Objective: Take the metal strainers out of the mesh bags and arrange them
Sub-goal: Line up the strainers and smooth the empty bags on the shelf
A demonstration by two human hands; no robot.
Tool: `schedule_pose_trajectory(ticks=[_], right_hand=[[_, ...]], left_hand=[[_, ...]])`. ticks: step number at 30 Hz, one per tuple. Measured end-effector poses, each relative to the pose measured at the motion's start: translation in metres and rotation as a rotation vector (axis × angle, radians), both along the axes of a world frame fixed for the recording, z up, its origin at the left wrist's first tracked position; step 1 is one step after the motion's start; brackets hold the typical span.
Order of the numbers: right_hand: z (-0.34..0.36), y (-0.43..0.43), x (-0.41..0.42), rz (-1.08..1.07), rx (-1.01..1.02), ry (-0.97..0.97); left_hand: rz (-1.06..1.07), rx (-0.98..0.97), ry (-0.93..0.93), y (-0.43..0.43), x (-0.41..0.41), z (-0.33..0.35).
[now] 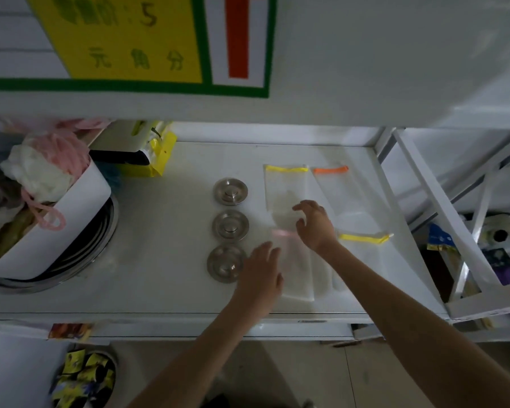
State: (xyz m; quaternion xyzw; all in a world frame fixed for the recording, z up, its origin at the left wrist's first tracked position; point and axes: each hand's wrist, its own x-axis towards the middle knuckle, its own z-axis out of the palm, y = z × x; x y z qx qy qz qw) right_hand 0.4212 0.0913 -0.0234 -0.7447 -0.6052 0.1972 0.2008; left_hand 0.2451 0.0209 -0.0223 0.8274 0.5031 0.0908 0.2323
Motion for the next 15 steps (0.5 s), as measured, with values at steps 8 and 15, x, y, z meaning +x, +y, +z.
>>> schedule_pose_trajectory(ticks=[8,15], right_hand=[[-0.013,0.008,0.019,0.305,-0.146,-0.217],[-0.012,0.007,0.016,0.312,-0.139,-0.216]], left_hand=[[-0.135,0.034,0.280,-0.002,0.045,-0.037],[-0.076,0.074,0.244,-0.009,0.054,-0.046]])
